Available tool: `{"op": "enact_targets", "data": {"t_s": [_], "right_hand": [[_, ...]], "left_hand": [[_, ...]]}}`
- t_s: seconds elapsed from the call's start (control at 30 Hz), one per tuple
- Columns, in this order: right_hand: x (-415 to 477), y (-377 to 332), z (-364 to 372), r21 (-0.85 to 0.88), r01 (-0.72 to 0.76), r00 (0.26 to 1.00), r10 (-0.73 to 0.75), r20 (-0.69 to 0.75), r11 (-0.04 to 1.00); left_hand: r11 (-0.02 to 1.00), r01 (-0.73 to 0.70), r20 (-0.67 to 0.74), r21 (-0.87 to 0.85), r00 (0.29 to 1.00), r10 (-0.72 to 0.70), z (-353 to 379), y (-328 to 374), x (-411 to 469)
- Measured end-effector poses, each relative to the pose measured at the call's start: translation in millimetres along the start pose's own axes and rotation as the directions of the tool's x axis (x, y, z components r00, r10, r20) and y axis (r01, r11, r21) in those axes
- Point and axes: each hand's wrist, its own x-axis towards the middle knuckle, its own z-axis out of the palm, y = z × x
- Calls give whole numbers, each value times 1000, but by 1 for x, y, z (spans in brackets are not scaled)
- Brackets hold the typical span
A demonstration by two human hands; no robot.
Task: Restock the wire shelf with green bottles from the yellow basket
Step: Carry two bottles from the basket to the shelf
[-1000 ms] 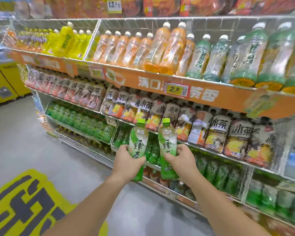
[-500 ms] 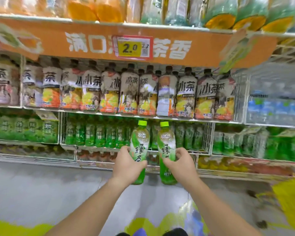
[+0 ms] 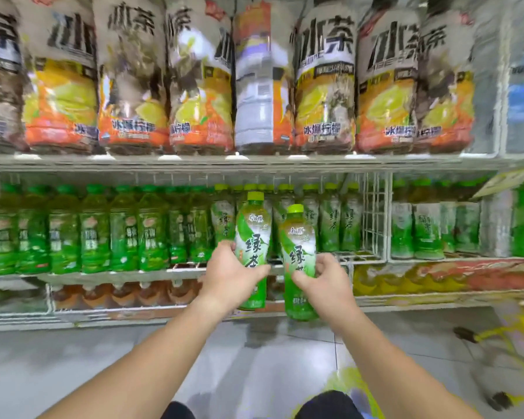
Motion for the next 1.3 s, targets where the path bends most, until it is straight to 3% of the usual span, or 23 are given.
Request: {"op": "enact_targets", "data": {"t_s": [0.37, 0.53, 1.03, 1.3], "right_hand": [[124, 29, 8, 24, 127, 978, -121, -167, 992], [161, 44, 9, 75, 208, 954, -185, -234, 975], [200, 71, 27, 109, 285, 947, -262, -186, 952], [212, 77, 31, 111, 282, 949, -260, -180, 953]], "left_hand": [[984, -175, -105, 44, 978, 179, 76, -27, 105], [975, -216, -145, -44, 967, 207, 106, -23, 127], [923, -309, -280, -230, 929, 241, 169, -43, 138], [938, -290, -289, -187, 929, 230, 185, -41, 143]]}}
